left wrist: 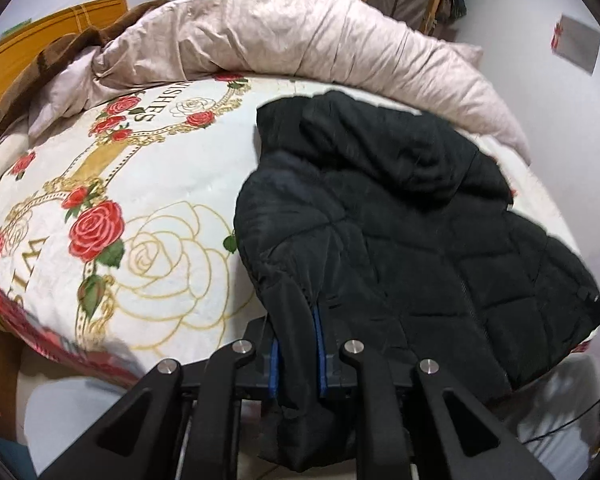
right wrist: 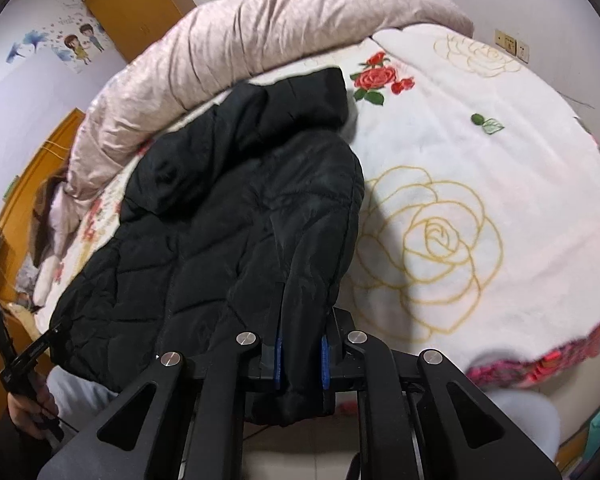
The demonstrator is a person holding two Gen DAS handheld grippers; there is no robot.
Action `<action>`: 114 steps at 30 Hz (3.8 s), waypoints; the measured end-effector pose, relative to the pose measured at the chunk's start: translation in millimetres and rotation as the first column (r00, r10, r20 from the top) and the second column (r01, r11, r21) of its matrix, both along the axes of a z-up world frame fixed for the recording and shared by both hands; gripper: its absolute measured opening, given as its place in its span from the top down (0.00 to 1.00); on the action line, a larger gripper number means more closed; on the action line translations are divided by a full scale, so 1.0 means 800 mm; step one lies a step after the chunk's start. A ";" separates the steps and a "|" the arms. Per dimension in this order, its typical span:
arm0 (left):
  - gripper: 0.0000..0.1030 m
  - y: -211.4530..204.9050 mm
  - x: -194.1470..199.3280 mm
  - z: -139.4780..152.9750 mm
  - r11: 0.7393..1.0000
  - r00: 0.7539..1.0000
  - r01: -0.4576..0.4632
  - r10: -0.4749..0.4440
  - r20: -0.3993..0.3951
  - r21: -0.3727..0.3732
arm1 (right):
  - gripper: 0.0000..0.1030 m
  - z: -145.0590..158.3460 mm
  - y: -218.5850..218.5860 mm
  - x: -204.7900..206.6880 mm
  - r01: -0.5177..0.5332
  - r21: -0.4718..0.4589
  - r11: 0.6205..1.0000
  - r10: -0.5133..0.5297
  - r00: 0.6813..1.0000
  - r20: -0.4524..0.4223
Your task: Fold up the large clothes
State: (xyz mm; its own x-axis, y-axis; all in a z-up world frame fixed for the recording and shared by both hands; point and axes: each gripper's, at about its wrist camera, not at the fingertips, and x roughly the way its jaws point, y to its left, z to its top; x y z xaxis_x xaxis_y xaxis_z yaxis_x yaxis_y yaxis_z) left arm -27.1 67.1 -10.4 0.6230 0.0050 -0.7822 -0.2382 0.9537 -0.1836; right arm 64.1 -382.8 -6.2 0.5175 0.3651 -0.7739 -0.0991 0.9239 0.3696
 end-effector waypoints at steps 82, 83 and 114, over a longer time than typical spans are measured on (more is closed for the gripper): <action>0.66 0.127 0.414 -0.049 0.992 0.999 -0.024 0.028 0.035 -0.124 | 0.85 -0.041 0.081 0.424 -0.068 -0.149 0.987 0.071 0.997 0.018; 0.65 0.127 0.419 -0.059 0.993 0.999 -0.039 0.042 0.026 -0.114 | 0.85 -0.050 0.082 0.430 -0.054 -0.155 0.986 0.056 0.998 0.004; 0.28 0.059 0.407 0.005 0.999 0.992 0.005 0.001 0.122 -0.049 | 0.46 -0.020 0.181 0.360 -0.139 -0.238 0.961 0.176 0.974 0.143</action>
State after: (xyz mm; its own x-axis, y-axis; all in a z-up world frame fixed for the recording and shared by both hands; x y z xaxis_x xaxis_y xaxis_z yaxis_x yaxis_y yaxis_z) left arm 298.3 114.5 -6.3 0.7140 -0.0334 -0.6994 -0.2090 0.9432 -0.2584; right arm 352.3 -238.1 -22.1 0.5919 0.2779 -0.7566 -0.2912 0.9490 0.1207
